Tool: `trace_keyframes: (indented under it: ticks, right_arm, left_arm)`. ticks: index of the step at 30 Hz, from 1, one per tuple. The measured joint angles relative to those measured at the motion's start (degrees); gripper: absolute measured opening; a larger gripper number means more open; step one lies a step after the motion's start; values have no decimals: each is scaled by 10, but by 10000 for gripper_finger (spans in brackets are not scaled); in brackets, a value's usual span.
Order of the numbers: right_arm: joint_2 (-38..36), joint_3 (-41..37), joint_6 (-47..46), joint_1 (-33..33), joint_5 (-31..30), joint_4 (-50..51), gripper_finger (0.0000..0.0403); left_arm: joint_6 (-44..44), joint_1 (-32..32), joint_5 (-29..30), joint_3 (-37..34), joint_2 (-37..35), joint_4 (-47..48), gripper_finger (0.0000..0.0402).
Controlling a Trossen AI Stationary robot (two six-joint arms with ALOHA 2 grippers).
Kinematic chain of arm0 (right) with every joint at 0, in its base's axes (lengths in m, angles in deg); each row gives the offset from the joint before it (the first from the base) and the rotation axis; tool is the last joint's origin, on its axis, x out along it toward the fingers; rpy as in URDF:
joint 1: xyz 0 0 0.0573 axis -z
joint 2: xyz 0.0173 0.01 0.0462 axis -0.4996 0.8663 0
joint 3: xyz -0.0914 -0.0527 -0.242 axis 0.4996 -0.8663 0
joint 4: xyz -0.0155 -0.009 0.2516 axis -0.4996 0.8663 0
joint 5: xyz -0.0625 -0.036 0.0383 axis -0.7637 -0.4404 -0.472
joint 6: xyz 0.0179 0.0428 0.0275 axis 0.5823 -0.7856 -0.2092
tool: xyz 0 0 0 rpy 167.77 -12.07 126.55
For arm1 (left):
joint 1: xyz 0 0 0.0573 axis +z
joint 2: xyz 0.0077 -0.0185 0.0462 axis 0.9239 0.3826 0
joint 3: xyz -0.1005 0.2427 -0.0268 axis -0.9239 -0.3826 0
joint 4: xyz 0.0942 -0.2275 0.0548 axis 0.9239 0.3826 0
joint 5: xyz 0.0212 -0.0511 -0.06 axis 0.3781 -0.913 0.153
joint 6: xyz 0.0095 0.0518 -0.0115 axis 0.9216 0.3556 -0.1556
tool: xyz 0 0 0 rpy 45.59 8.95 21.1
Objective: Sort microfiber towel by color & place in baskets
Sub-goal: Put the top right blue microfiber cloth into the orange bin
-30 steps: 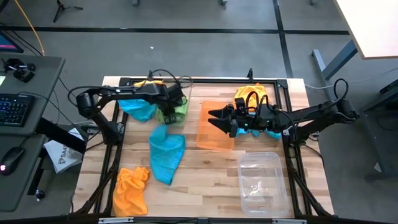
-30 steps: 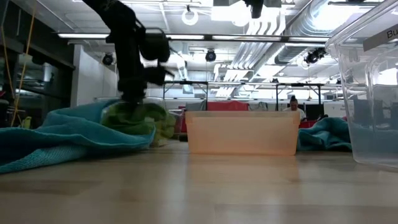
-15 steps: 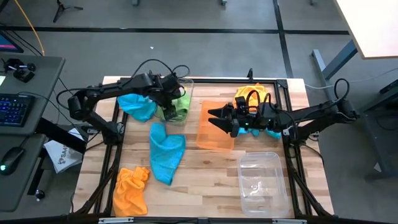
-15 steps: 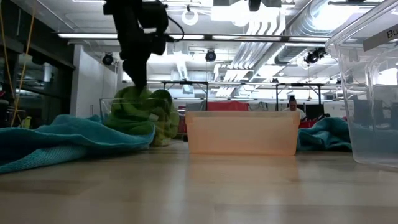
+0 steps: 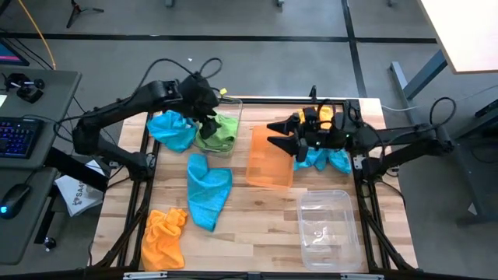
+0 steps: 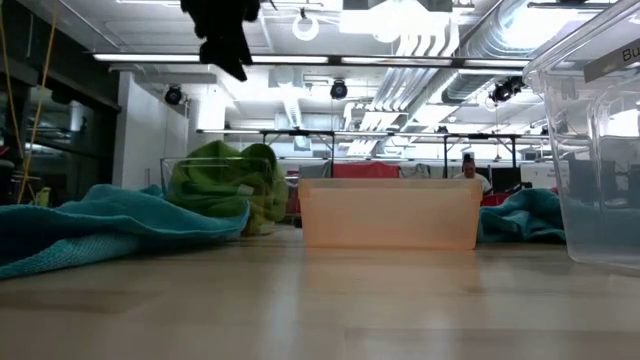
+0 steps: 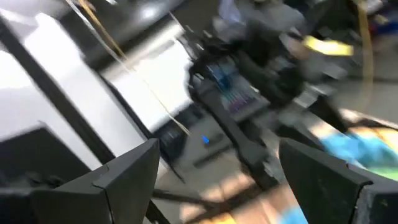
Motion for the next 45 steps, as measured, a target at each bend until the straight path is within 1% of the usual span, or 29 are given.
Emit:
trace_keyframes:
  ticks: [2,4,6,8,10,12,14,15,17,20,22,25,28,30,33,37,39,41,42,43,45]
  right_arm:
    - [-21,20,-13,9,0,109,326]
    - [-40,44,-38,16,-5,239,326]
    - [-52,60,-72,20,-25,378,326]
    - [-60,64,-121,20,-61,521,326]
    - [-62,54,-189,22,-91,662,326]
    - [-62,27,-264,31,-95,789,325]
    - [-62,-13,-325,43,-92,862,320]
    - [-65,-36,-340,53,-89,875,316]
    - [-72,-82,-345,80,-68,870,308]
    - [-73,-142,-309,140,-34,812,297]
    - [-71,-171,-276,181,-20,763,291]
    - [-64,-194,-242,234,-13,712,287]
    - [-47,-191,-216,275,-25,712,286]
    - [-35,-187,-199,290,-36,712,286]
    - [-13,-185,-173,303,-29,702,286]
    - [18,-185,-156,297,-24,701,286]
    - [31,-185,-152,295,-38,697,283]
    - [42,-185,-141,295,-50,694,267]
    - [46,-185,-136,295,-51,692,251]
    - [49,-185,-128,295,-51,690,228]
    - [52,-185,-117,293,-50,693,162]
  left_arm:
    - [-32,-7,-17,-12,-25,-31,241]
    - [-64,-21,-26,-34,-55,-74,241]
    - [-92,-41,-28,-68,-86,-136,241]
    - [-122,-62,-28,-110,-115,-208,241]
    - [-161,-84,-21,-152,-141,-269,241]
    - [-209,-107,-10,-190,-162,-321,241]
    - [-264,-130,3,-221,-177,-358,241]
    - [-290,-143,13,-234,-183,-376,241]
    - [-324,-171,38,-253,-193,-408,241]
    - [-340,-213,73,-269,-199,-463,241]
    - [-335,-231,82,-270,-199,-489,241]
    - [-329,-250,86,-270,-199,-526,241]
    - [-332,-260,88,-270,-199,-543,241]
    - [-332,-268,93,-270,-199,-547,241]
    - [-335,-278,101,-270,-199,-546,241]
    - [-352,-290,108,-270,-199,-551,241]
    - [-363,-297,109,-270,-199,-563,241]
    - [-367,-305,114,-270,-199,-574,241]
    - [-368,-309,121,-270,-199,-578,241]
    - [-368,-314,127,-270,-199,-582,241]
    - [-368,-320,137,-269,-200,-594,241]
